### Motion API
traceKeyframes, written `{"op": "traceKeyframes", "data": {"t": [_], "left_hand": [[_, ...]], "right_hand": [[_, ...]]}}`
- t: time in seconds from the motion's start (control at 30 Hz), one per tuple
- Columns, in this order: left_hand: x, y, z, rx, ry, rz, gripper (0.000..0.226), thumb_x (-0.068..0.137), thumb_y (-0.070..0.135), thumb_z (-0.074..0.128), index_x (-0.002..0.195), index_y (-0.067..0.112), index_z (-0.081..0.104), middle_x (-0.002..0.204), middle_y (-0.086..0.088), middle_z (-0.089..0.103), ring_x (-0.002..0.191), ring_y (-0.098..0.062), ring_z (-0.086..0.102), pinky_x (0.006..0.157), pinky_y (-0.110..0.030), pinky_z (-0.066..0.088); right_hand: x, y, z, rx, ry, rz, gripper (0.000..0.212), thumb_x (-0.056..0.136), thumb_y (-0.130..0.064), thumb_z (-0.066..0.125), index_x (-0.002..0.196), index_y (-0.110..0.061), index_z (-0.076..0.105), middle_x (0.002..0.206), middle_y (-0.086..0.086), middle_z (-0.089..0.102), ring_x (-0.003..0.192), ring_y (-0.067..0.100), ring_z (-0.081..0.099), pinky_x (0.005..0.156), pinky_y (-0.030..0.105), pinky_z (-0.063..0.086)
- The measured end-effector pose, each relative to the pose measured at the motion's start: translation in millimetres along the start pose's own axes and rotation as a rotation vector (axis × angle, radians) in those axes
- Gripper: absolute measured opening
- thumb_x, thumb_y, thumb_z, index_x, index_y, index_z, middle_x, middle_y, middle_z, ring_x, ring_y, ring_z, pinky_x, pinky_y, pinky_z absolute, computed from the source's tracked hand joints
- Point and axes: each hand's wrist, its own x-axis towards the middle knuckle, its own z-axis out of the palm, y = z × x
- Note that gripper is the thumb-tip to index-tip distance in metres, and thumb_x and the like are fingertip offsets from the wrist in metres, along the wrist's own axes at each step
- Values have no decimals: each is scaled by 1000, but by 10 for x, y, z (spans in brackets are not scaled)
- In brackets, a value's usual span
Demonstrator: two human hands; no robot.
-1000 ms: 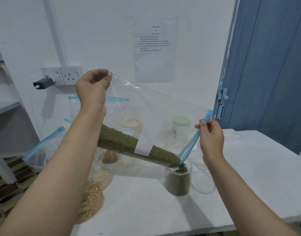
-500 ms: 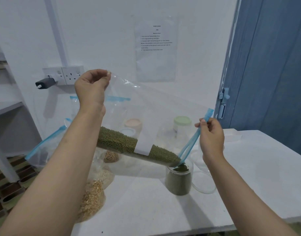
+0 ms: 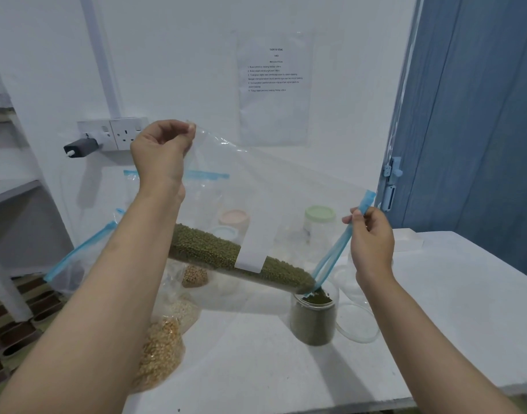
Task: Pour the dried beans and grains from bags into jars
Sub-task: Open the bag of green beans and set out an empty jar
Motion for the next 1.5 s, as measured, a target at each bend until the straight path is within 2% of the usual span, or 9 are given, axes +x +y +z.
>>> {"op": "traceKeyframes", "data": {"t": [0.4, 0.57, 0.7, 0.8, 0.97, 1.2, 1.5], "left_hand": [[-16, 21, 27, 14, -9, -7, 26, 80, -8, 72, 69, 14, 65, 69, 6, 70, 84, -11, 70, 86, -24, 55], [-10, 13, 33, 20, -12, -8, 26, 80, -9, 72, 69, 14, 66, 69, 5, 70, 84, -10, 69, 86, -24, 55], [-7, -2, 29, 28, -16, -8, 27, 80, -10, 71, 69, 14, 65, 68, 6, 70, 82, -9, 69, 84, -23, 54], [-1, -11, 27, 28, -15, -9, 26, 80, -9, 71, 69, 14, 65, 68, 6, 70, 82, -9, 69, 83, -22, 54], [12, -15, 46, 35, -16, -1, 25, 80, -9, 72, 70, 13, 66, 69, 5, 69, 81, -9, 70, 83, -23, 54], [35, -54, 24, 40, -2, 1, 25, 80, -9, 72, 70, 14, 66, 67, 8, 70, 79, -8, 69, 87, -26, 56], [87, -77, -5, 22, 0, 9, 30, 78, -8, 73, 64, 19, 68, 70, 4, 70, 83, -12, 69, 87, -27, 55]], "right_hand": [[20, -15, 2, 3, 6, 2, 22, 104, -25, 48, 83, -29, 56, 99, -6, 69, 96, 10, 58, 79, 18, 41], [39, -6, -2, -2, 16, -6, 22, 103, -24, 49, 84, -30, 56, 90, -13, 67, 94, 10, 58, 84, 22, 43], [44, -1, -3, -17, 6, -18, 23, 104, -24, 49, 82, -30, 56, 97, -8, 69, 95, 10, 59, 86, 23, 44], [56, -3, -5, -17, 4, -24, 23, 103, -23, 50, 82, -30, 56, 101, -5, 70, 95, 10, 59, 85, 22, 44], [67, 4, 7, -23, -44, -33, 17, 102, -23, 52, 87, -26, 58, 90, -10, 69, 90, 7, 59, 78, 16, 43], [77, 50, -3, -34, -47, -28, 20, 102, -24, 53, 83, -28, 57, 98, -7, 70, 92, 7, 59, 81, 19, 43], [78, 39, 17, -55, -58, -39, 17, 103, -25, 52, 86, -26, 57, 93, -7, 69, 87, 4, 57, 73, 14, 41]]}}
